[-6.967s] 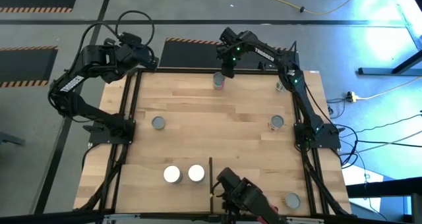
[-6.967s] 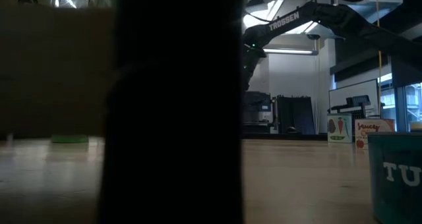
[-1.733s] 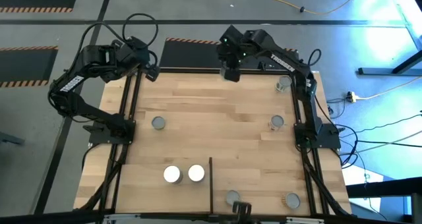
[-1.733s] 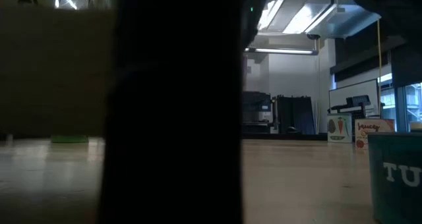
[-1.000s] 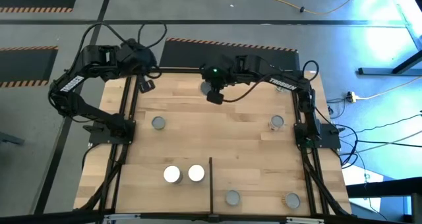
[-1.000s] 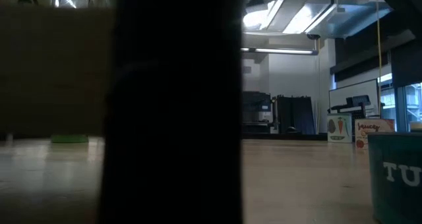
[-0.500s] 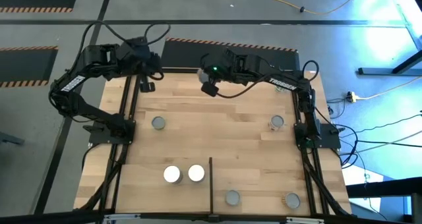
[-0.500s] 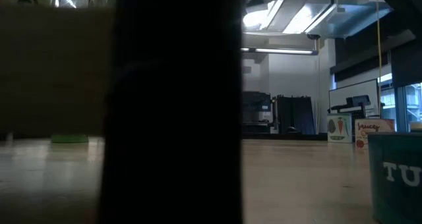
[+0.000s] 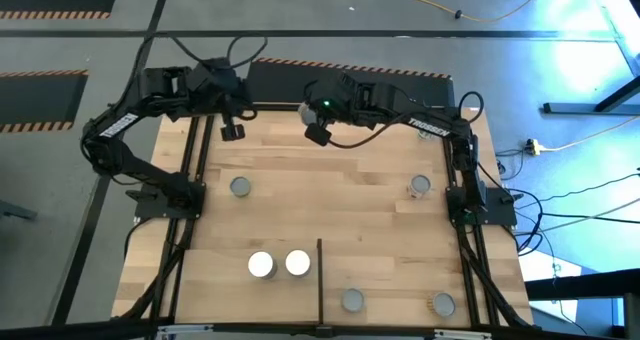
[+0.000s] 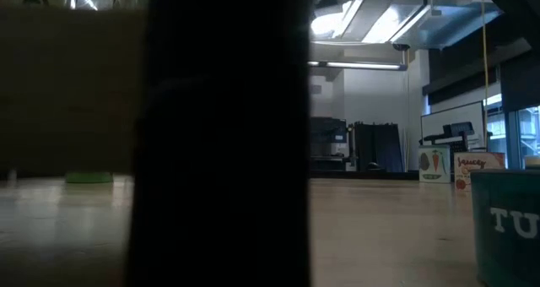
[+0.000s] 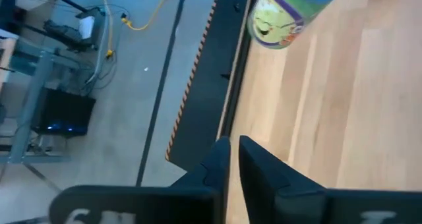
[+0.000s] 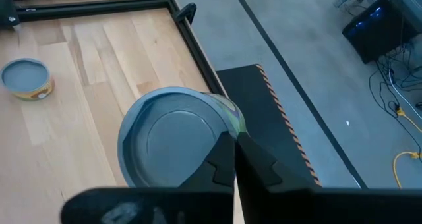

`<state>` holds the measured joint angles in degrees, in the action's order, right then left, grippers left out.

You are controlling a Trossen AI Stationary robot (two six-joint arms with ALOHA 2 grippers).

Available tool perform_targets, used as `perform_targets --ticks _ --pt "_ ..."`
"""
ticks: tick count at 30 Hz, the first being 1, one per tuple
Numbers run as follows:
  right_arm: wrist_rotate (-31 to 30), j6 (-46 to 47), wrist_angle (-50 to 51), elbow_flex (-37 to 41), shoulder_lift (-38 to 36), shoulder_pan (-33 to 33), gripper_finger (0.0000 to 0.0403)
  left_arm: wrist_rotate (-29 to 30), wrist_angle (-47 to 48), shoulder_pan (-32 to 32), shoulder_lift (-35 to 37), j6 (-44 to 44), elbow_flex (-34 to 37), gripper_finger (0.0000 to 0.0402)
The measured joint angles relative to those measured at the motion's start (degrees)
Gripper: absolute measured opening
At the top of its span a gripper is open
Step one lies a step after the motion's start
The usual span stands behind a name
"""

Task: Pick and place cans onto a shelf
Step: Put the canned chicken soup on the shelf

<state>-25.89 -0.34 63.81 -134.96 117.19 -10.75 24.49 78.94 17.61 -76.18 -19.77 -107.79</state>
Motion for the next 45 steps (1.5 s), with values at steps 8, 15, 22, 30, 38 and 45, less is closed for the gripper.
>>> perform_targets --ticks 8,15,22,30,38,45 --pt "0.0 0.09 -0.09 0.02 0.0 -0.39 0.0002 -0.54 0.04 -0.76 -4.76 -7.26 0.0 0.0055" --pt "0.0 0.11 -0.11 0.02 0.0 -0.82 0.0002 -10.47 -0.07 -2.58 -8.13 -23.4 0.0 0.0055" --pt "2.86 0.12 -0.11 0.02 0.0 -1.1 0.0002 -11.58 -0.18 -3.76 -9.05 -26.06 0.0 0.0052" --pt "12.75 -2.87 0.38 0.02 -0.18 -0.57 0.0002 -11.58 1.77 -3.76 -5.98 -14.39 0.04 0.0055" --pt "15.04 -2.9 2.26 0.02 -0.66 5.27 0.0002 -11.98 2.65 -3.76 0.38 -4.16 0.02 0.0055" --pt "17.73 0.72 1.65 0.02 -0.83 12.85 0.0002 -12.17 2.66 -3.76 4.27 -2.73 0.02 0.0055"
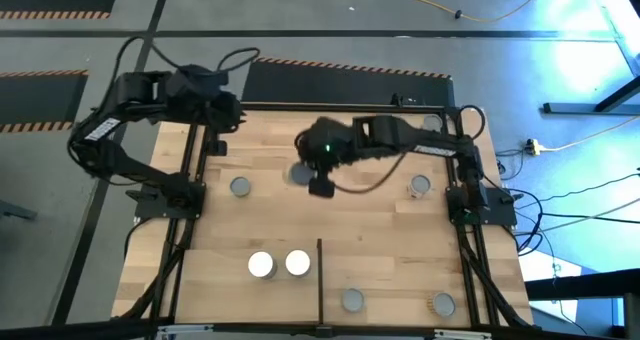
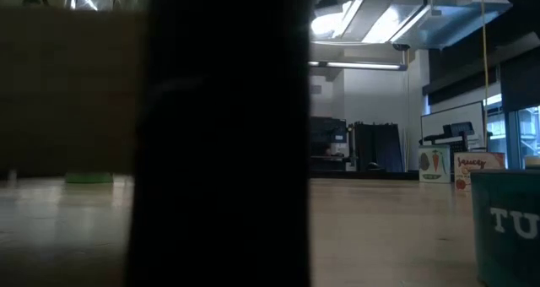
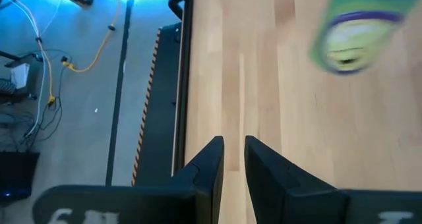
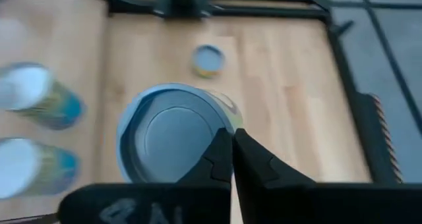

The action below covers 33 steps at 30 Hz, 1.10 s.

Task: Pick and place cans onto a shelf
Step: Put the canned chicken soup on the shelf

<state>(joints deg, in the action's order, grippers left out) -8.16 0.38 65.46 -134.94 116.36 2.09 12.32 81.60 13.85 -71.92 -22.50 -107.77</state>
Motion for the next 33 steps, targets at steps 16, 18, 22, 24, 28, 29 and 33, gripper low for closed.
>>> perform_targets --ticks 16,18,22,24,28,29,33 --pt "6.07 -0.78 -4.84 -0.02 0.0 10.67 0.0002 -0.02 0.46 0.0 1.96 4.16 -0.02 0.0055" --pt "9.37 -2.14 -4.84 -0.02 0.01 10.87 0.0002 -0.02 0.46 0.0 1.94 4.53 -0.02 0.0055" --pt "9.95 -2.35 -4.8 -0.02 0.02 11.86 0.0002 0.01 0.46 0.0 1.87 7.66 -0.02 0.0055" --pt "9.57 -2.29 -4.8 -0.02 0.02 12.25 0.0002 0.0 0.46 0.0 1.81 8.81 -0.02 0.0055" --pt "9.34 -0.56 -4.82 -0.02 0.03 12.84 0.0002 0.0 0.48 0.0 1.81 8.92 -0.02 0.0055" --pt "9.31 -0.31 -4.83 -0.02 0.04 13.04 0.0002 -0.02 0.61 0.0 1.81 8.96 -0.02 0.0055" --pt "6.17 2.44 -6.55 -0.02 0.07 13.92 0.0002 -0.02 2.67 0.0 1.81 9.09 -0.02 0.0055"
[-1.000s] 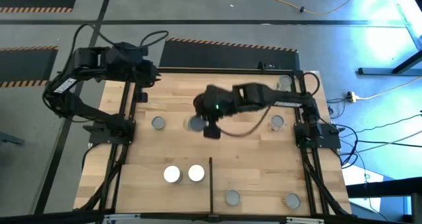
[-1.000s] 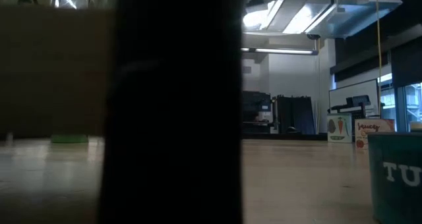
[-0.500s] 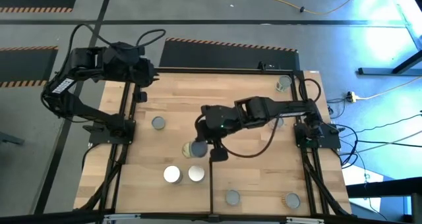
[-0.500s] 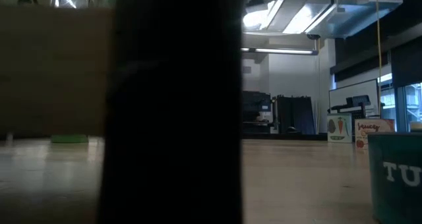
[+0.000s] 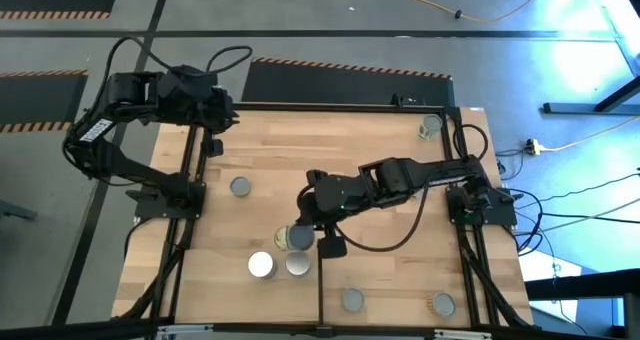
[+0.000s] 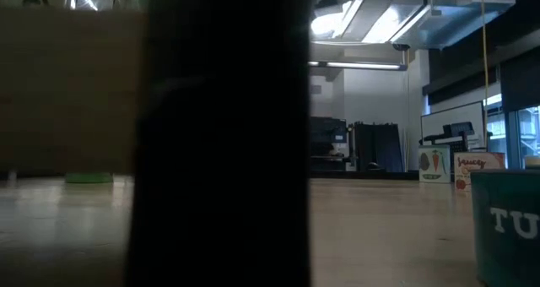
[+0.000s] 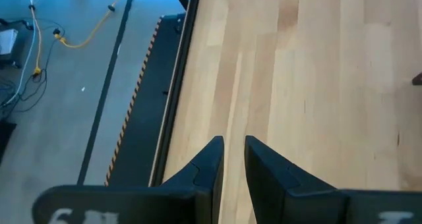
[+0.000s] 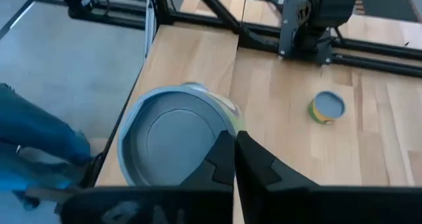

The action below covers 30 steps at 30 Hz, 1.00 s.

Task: Pick and place cans onto a shelf
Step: Put the canned chicken soup on the shelf

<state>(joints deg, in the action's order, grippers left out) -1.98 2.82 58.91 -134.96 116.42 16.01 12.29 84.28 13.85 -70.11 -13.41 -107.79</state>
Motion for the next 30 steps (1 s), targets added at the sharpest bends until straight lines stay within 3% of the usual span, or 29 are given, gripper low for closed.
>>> perform_targets --ticks 3,10,14,18,26,30 --pt "-0.51 0.73 -2.04 0.0 0.01 -0.05 0.0002 -1.12 1.53 0.0 0.0 0.84 0.0 0.0055" --pt "-1.59 1.46 -2.96 0.37 0.11 -0.22 0.0002 -9.68 1.99 0.0 0.0 1.73 0.0 0.0055" --pt "-2.45 1.46 -2.97 0.37 0.11 -0.22 0.0002 -17.05 1.89 0.0 0.0 2.76 0.0 0.0055" --pt "-7.43 3.39 -2.97 0.39 0.11 -0.33 0.0002 -24.23 0.5 -1.83 -0.32 2.52 0.0 0.0055" --pt "-24.3 10.51 -2.95 0.44 0.37 -1.4 0.0002 -21.04 -4.9 -9.58 -2.88 7.13 0.02 0.0055" --pt "-29.43 11.39 -2.97 0.44 0.37 -1.77 0.0002 -17.47 -4.96 -14.21 -4.77 2.23 0.04 0.0055"
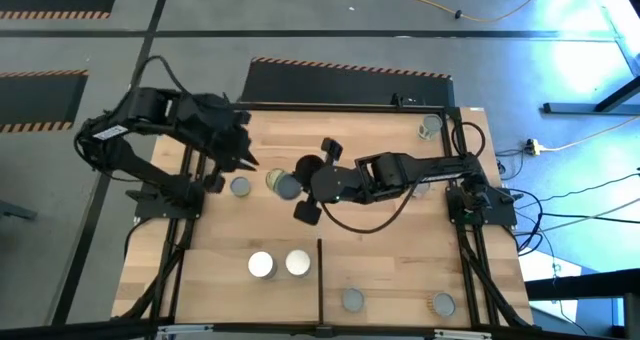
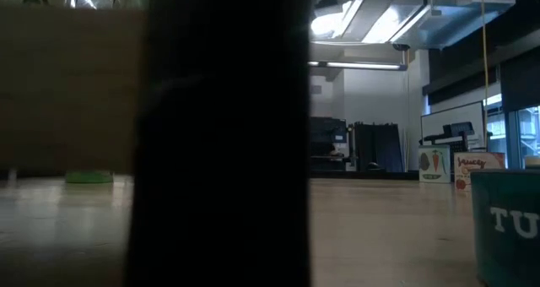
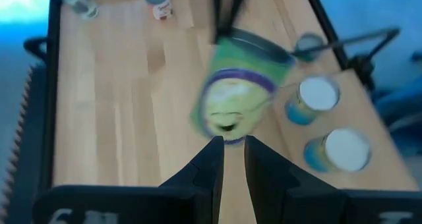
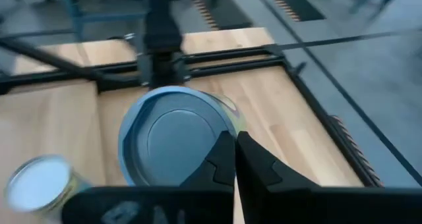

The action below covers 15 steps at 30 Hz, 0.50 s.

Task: Pick and place cans onto a shelf
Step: Put the canned chicken soup on the shelf

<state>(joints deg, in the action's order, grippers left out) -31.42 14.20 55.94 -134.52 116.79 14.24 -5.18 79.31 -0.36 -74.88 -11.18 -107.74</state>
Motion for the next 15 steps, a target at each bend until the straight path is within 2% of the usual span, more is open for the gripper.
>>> perform_targets --ticks 2,7,11,15 --pt "-1.86 0.81 0.06 0.0 0.0 -0.23 0.0002 2.02 -0.37 -2.26 -0.94 -3.88 0.0 0.0055" --pt "-1.46 2.24 0.19 0.02 0.0 -1.49 0.0002 8.86 -3.67 -8.03 -3.0 -11.45 0.0 0.0055" --pt "0.0 2.29 0.43 0.02 0.0 -2.67 0.0002 11.38 -8.41 -12.97 -3.54 -16.73 0.0 0.0055" --pt "0.03 3.12 1.58 0.02 0.0 -3.66 0.0002 14.75 -8.62 -17.02 -3.45 -19.67 0.0 0.0055"
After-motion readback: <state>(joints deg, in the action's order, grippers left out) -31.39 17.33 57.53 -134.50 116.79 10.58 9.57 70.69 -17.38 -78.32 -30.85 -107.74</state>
